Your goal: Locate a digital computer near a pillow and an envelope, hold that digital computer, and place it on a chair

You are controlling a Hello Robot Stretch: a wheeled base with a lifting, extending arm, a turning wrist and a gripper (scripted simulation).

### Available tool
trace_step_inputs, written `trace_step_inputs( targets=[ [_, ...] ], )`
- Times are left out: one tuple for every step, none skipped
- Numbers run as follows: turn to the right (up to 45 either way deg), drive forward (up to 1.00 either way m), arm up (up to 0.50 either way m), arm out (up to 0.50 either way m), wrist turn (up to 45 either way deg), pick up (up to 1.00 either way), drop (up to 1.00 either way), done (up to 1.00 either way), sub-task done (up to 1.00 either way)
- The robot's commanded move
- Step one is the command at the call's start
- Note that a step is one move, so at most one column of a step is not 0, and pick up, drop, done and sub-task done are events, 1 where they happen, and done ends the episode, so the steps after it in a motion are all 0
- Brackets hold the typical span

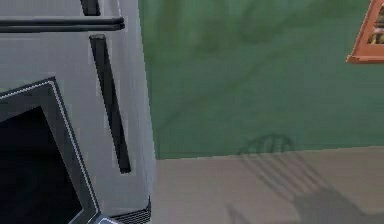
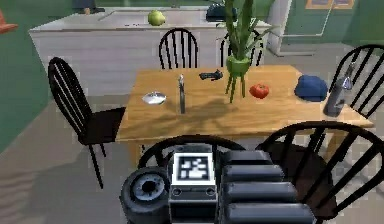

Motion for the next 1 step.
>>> trace_step_inputs(
  targets=[
    [-3.0,0.00,0.00,0.00,0.0,0.00,0.00,0.00,0.00]
  ],
)
